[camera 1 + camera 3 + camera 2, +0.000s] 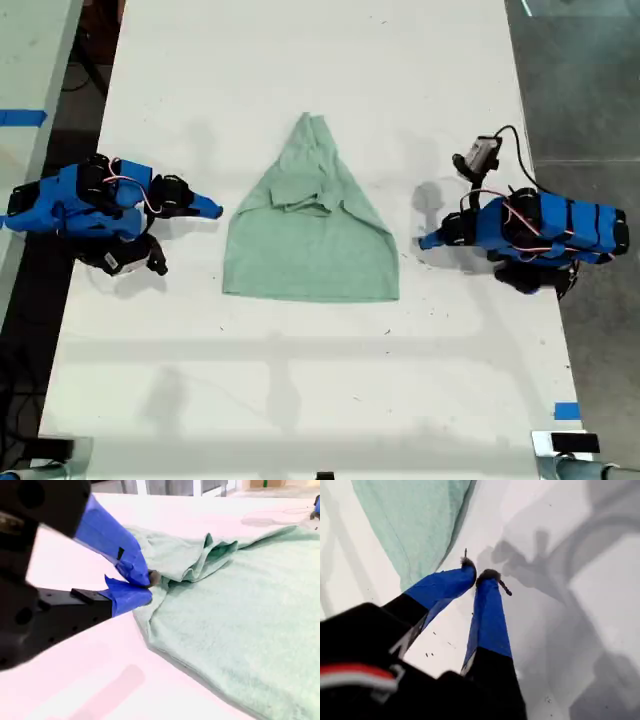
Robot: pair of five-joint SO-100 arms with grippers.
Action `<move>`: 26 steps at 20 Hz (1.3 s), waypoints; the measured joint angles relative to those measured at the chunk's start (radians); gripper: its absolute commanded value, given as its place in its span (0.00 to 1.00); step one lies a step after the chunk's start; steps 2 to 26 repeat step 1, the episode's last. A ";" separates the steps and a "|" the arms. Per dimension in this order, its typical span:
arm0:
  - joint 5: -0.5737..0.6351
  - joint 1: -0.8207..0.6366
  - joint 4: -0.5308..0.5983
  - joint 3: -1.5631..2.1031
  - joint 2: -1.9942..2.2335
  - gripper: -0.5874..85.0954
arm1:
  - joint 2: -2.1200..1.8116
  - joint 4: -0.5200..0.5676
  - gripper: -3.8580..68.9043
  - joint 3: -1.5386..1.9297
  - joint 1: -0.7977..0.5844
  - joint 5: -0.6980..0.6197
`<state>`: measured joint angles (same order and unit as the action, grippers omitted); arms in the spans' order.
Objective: Fold t shirt
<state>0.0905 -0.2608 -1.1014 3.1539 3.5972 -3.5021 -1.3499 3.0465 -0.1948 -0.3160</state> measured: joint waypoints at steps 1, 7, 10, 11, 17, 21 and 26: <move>0.000 0.000 0.000 0.000 0.000 0.01 | 0.000 0.000 0.11 0.000 0.000 0.000; 0.000 0.000 0.000 0.000 0.000 0.01 | 0.000 0.000 0.11 0.000 0.000 0.000; 0.000 0.000 0.000 0.000 0.000 0.01 | 0.000 0.000 0.11 0.000 0.000 0.000; 0.000 0.000 0.000 0.000 0.000 0.01 | 0.000 0.000 0.11 0.000 0.000 0.000; 0.000 0.000 0.000 0.000 0.000 0.01 | 0.000 0.000 0.11 0.000 0.000 0.000; 0.000 0.000 0.000 0.000 0.000 0.01 | 0.000 0.000 0.11 0.000 0.000 0.000; 0.000 0.000 0.000 0.000 0.000 0.01 | 0.000 0.000 0.11 0.000 0.000 0.000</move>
